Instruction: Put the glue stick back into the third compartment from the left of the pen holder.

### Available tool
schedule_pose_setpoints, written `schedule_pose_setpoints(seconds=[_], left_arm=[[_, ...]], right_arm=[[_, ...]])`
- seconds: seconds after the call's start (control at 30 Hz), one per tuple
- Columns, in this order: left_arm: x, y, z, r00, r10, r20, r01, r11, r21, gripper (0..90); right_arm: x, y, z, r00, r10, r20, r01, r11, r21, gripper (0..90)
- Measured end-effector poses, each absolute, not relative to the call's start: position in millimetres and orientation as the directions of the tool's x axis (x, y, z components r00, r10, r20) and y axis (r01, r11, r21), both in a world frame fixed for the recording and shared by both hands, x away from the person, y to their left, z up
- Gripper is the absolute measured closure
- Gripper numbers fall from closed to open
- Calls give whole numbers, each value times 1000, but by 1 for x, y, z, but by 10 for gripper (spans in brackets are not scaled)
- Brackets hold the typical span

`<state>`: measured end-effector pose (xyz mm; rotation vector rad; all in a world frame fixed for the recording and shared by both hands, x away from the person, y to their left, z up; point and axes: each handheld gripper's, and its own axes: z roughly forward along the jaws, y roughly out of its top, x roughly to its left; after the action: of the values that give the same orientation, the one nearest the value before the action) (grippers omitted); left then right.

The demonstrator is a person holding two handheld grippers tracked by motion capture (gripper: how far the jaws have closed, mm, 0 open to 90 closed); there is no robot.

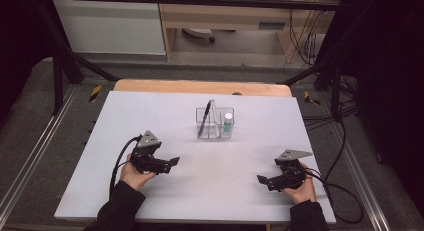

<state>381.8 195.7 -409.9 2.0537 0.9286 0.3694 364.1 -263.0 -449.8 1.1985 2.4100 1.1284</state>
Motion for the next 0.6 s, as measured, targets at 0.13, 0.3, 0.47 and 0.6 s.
schedule_pose_setpoints(seconds=[0.13, 0.3, 0.47, 0.6], left_arm=[[375, 212, -424, 670, 738, -76, 507, -381, 773, 96], [368, 232, -434, 649, 757, -74, 532, -382, 755, 96], [361, 247, -437, 634, 771, -67, 536, -375, 757, 96], [358, 255, -439, 630, 773, -73, 537, -365, 760, 96]], right_arm=[[364, -263, -450, -643, 755, 131, 582, 370, 724, 3], [364, -263, -451, -647, 752, 125, 578, 377, 724, 3], [364, -263, -451, -646, 753, 128, 583, 378, 720, 3], [364, -263, -451, -646, 752, 128, 583, 379, 719, 3]])
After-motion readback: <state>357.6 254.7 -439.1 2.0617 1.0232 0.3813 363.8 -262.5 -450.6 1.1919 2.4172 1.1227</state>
